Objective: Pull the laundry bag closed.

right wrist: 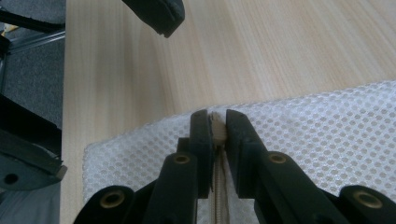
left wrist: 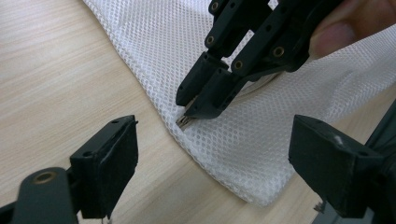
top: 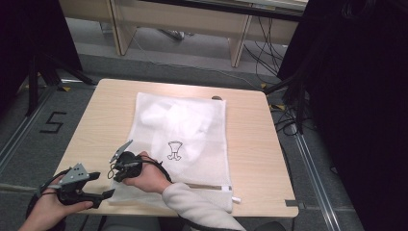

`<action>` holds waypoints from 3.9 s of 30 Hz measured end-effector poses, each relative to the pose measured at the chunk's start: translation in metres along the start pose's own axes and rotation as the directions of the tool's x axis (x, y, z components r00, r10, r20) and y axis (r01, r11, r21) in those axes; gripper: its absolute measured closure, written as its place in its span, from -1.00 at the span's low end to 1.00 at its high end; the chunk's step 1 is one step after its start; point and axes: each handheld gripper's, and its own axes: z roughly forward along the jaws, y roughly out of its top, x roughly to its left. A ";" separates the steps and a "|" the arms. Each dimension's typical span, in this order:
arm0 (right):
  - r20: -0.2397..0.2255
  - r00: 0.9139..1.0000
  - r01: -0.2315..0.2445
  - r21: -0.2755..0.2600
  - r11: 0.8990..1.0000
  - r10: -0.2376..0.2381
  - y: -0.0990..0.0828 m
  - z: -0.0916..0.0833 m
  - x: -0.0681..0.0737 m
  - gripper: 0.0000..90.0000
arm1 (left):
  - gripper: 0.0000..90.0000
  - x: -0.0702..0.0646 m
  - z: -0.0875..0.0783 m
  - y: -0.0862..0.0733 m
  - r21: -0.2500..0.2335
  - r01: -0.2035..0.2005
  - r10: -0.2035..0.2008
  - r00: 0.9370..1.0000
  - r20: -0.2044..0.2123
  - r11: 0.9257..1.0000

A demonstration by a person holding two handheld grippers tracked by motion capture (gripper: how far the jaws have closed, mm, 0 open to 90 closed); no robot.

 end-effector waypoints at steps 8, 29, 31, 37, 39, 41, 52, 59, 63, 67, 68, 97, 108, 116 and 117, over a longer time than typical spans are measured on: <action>-0.001 1.000 -0.013 -0.007 1.000 0.013 0.005 -0.012 0.004 0.82 | -0.62 0.001 0.002 0.000 0.034 -0.008 0.008 1.000 -0.005 0.999; 0.017 0.999 0.035 -0.031 0.999 -0.035 0.010 -0.036 0.005 0.82 | 0.04 0.003 0.024 0.004 0.068 0.122 -0.125 0.991 0.042 0.990; 0.008 0.999 0.035 -0.034 0.999 -0.035 0.010 -0.036 0.005 0.82 | 0.12 0.004 0.025 0.005 0.086 0.106 -0.111 0.993 0.049 0.991; 0.010 0.999 0.052 -0.024 0.998 -0.052 0.010 -0.039 0.006 0.82 | 0.44 0.003 0.029 0.007 0.127 0.079 -0.086 0.995 0.055 0.989; 0.007 1.000 0.029 -0.026 0.999 -0.028 0.010 -0.039 0.008 0.82 | 0.56 0.003 0.030 0.007 0.133 0.091 -0.098 0.994 0.053 0.987; 0.013 0.999 0.043 -0.021 0.999 -0.043 0.009 -0.040 0.006 0.82 | 0.69 0.004 0.030 0.009 0.128 0.094 -0.102 0.993 0.055 0.987; 0.009 0.999 0.047 0.008 0.999 -0.047 0.001 -0.046 0.003 0.83 | 0.89 0.002 0.028 0.012 0.115 0.121 -0.130 0.989 0.072 0.986; 0.010 0.999 0.050 0.035 0.998 -0.051 -0.008 -0.046 0.001 0.83 | 0.90 0.001 0.027 0.013 0.096 0.139 -0.147 0.986 0.075 0.986; 0.012 0.999 0.044 0.059 0.997 -0.045 -0.011 -0.045 0.001 0.83 | 0.91 0.002 0.026 0.013 0.093 0.140 -0.148 0.985 0.085 0.986; 0.015 0.999 0.037 0.072 0.997 -0.039 -0.016 -0.044 -0.002 0.83 | 0.91 0.003 0.025 0.013 0.086 0.151 -0.158 0.984 0.085 0.985; 0.015 0.999 0.037 0.072 0.997 -0.039 -0.016 -0.044 -0.002 0.83 | 0.91 0.003 0.025 0.013 0.086 0.151 -0.159 0.984 0.084 0.985; -0.008 1.000 -0.012 0.100 0.995 0.013 -0.039 -0.048 -0.004 0.83 | 0.90 0.003 0.023 0.016 0.037 0.174 -0.177 0.980 0.093 0.984; 0.005 1.000 -0.020 0.111 0.994 0.019 -0.046 -0.056 -0.005 0.83 | 0.90 0.004 0.023 0.016 0.028 0.174 -0.175 0.980 0.090 0.984; 0.017 0.999 -0.037 0.111 0.993 0.035 -0.055 -0.065 -0.008 0.83 | 0.90 0.003 0.023 0.016 0.023 0.182 -0.183 0.979 0.091 0.983; 0.022 0.999 -0.040 0.112 0.993 0.038 -0.056 -0.066 -0.008 0.83 | 0.90 0.003 0.023 0.016 0.023 0.182 -0.184 0.979 0.091 0.983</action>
